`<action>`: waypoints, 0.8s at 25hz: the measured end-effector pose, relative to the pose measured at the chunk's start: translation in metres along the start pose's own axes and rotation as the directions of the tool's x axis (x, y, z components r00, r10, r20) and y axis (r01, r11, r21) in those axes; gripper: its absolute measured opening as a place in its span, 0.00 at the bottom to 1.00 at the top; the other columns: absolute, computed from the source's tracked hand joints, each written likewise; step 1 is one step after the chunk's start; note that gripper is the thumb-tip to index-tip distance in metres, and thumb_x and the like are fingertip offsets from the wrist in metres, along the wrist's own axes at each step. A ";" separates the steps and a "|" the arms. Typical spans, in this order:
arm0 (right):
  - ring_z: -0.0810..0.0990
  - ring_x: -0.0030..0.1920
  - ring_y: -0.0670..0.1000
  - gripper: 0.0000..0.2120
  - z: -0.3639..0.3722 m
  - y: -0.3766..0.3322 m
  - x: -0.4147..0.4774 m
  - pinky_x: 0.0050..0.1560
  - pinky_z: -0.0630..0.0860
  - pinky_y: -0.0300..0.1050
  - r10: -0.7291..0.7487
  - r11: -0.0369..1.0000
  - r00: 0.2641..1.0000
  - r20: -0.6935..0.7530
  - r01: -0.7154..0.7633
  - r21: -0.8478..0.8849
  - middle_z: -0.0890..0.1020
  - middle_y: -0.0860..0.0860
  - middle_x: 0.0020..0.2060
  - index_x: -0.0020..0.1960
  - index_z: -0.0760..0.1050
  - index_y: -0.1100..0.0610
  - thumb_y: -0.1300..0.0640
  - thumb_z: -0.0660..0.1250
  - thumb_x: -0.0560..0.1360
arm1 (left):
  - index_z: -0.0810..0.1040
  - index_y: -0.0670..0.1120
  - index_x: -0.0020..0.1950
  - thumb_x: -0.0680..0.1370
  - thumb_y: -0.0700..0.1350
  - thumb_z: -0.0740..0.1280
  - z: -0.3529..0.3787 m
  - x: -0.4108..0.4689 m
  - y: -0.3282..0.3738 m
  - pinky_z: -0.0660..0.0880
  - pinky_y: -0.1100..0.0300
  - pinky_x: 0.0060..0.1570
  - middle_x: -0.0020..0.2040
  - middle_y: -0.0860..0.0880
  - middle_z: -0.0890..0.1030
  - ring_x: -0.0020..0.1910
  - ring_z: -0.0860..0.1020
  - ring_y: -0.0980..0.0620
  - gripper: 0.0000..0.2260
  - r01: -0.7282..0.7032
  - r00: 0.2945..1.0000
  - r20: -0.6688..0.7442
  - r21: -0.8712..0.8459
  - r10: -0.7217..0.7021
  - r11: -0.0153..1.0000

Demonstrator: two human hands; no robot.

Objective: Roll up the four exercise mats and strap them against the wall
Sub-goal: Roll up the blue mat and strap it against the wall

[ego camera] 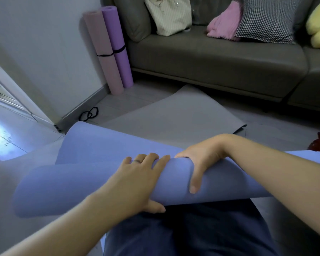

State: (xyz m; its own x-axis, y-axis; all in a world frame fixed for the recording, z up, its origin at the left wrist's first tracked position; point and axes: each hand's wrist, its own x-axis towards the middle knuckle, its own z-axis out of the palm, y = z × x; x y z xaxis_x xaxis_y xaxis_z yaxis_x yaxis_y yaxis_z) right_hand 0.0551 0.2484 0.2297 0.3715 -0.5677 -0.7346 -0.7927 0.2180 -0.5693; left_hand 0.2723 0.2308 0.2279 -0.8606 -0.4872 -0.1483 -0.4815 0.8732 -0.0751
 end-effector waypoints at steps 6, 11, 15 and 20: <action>0.69 0.66 0.42 0.44 0.015 -0.003 -0.026 0.67 0.68 0.44 -0.038 0.993 0.922 -0.385 -0.010 -0.121 0.69 0.39 0.67 0.72 0.59 0.39 0.41 0.78 0.62 | 0.55 0.58 0.73 0.64 0.68 0.70 -0.003 0.013 -0.013 0.68 0.54 0.59 0.63 0.55 0.68 0.61 0.70 0.50 0.43 0.069 0.992 0.116 -0.184 -0.048 0.981; 0.67 0.67 0.53 0.58 0.067 0.003 -0.012 0.64 0.64 0.51 -0.196 0.741 0.731 -0.654 -0.326 -0.587 0.64 0.49 0.71 0.78 0.44 0.46 0.30 0.71 0.59 | 0.58 0.60 0.73 0.65 0.62 0.75 -0.019 0.052 -0.038 0.67 0.56 0.63 0.67 0.58 0.71 0.64 0.70 0.54 0.41 0.150 0.914 0.403 -0.448 0.050 0.881; 0.76 0.53 0.52 0.43 0.037 0.001 -0.012 0.51 0.73 0.47 -0.218 0.788 0.728 -0.650 -0.261 -0.557 0.76 0.45 0.55 0.70 0.58 0.43 0.33 0.70 0.60 | 0.57 0.59 0.73 0.66 0.63 0.73 -0.022 0.053 -0.031 0.68 0.53 0.62 0.67 0.56 0.71 0.64 0.71 0.51 0.41 0.146 0.946 0.322 -0.360 -0.024 0.922; 0.78 0.47 0.43 0.31 0.006 -0.008 -0.035 0.43 0.77 0.42 -0.030 0.946 0.934 -0.357 -0.088 -0.311 0.78 0.39 0.47 0.58 0.68 0.38 0.37 0.76 0.59 | 0.48 0.57 0.74 0.65 0.67 0.68 -0.014 0.011 -0.009 0.67 0.54 0.61 0.67 0.56 0.66 0.64 0.68 0.50 0.45 0.031 0.999 0.024 -0.078 -0.029 0.997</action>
State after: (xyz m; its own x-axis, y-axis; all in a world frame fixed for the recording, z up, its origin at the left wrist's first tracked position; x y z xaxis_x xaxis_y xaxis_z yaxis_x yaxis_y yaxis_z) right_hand 0.0510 0.2713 0.2579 0.1984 -0.8200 -0.5368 -0.9331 0.0095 -0.3595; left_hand 0.2649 0.2176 0.2412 -0.8421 -0.5120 -0.1696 -0.5191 0.8547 -0.0030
